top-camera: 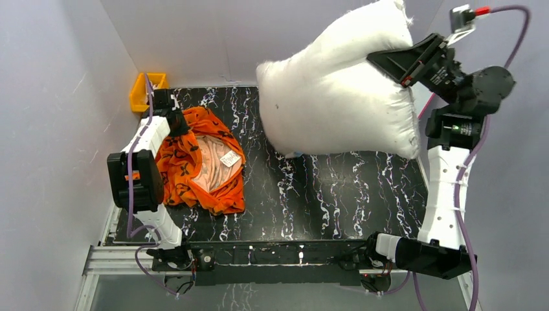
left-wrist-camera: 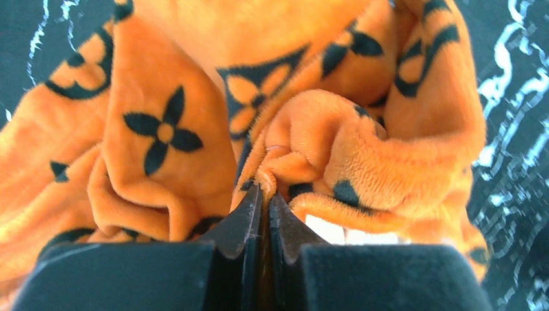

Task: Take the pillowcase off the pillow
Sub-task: Remove the pillow from the pillowcase.

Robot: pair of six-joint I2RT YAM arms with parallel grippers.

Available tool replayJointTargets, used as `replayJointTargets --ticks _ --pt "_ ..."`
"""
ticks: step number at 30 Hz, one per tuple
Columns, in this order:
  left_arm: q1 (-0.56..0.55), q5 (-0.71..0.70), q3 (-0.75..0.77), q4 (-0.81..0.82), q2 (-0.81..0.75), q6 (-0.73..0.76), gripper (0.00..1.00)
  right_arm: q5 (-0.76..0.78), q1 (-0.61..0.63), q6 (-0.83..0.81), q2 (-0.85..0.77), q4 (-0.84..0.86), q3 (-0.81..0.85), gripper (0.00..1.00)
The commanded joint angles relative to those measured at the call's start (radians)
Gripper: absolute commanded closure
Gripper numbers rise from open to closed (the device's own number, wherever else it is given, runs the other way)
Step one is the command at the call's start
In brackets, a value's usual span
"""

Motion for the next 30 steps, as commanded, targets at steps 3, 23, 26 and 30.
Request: replayJointTargets --ticks 3,23,26,30 --pt "-0.005 0.13 -0.112 0.019 -0.189 0.011 1.0 0.246 0.008 -0.173 -0.131 -0.147 -0.285 1.0" --pt "-0.166 0.416 0.005 -0.029 -0.256 -0.116 0.91 1.635 0.018 -0.579 -0.508 -0.74 -0.534 0.38" --pt "-0.195 0.473 0.06 -0.048 -0.225 -0.109 0.52 1.585 0.018 -0.605 -0.451 -0.824 -0.44 0.02" --pt "-0.232 0.458 0.096 -0.067 -0.209 -0.096 0.33 1.542 0.016 -0.64 -0.407 -0.852 -0.322 0.01"
